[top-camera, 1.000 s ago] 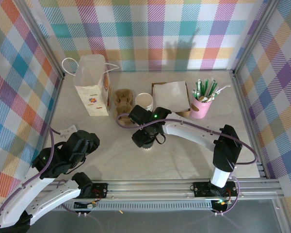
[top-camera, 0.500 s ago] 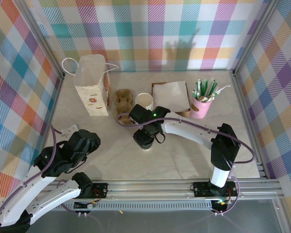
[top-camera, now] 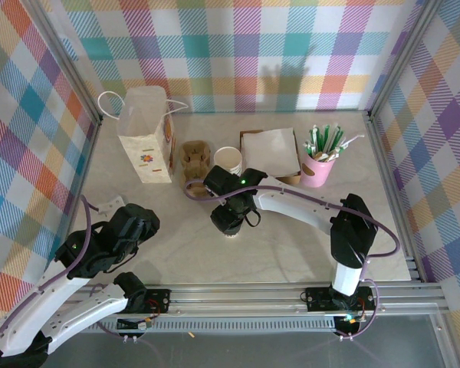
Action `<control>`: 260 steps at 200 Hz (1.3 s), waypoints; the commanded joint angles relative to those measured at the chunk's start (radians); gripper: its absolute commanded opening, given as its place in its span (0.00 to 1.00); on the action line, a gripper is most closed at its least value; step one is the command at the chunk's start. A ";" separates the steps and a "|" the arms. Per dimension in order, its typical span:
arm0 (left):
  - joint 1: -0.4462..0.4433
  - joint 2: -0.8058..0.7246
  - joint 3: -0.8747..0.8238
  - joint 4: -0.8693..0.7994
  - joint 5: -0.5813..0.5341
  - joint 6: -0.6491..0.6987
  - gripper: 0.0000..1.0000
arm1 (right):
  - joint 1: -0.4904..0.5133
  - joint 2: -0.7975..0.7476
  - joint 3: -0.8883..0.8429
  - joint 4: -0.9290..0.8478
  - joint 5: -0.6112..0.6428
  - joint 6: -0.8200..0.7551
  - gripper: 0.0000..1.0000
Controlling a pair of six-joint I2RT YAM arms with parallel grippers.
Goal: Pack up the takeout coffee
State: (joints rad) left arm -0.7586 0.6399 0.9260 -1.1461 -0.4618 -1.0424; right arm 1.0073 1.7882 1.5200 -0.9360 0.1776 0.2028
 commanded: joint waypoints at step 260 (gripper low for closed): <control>-0.002 0.546 0.514 0.545 0.221 0.790 0.54 | -0.970 -0.752 -0.421 -0.268 -0.141 0.169 0.51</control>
State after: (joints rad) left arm -0.7578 1.1843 1.4113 -0.6399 -0.2359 -0.3080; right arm 0.1673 1.0164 1.1320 -1.3159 0.1654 0.4362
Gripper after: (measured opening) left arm 0.545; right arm 0.654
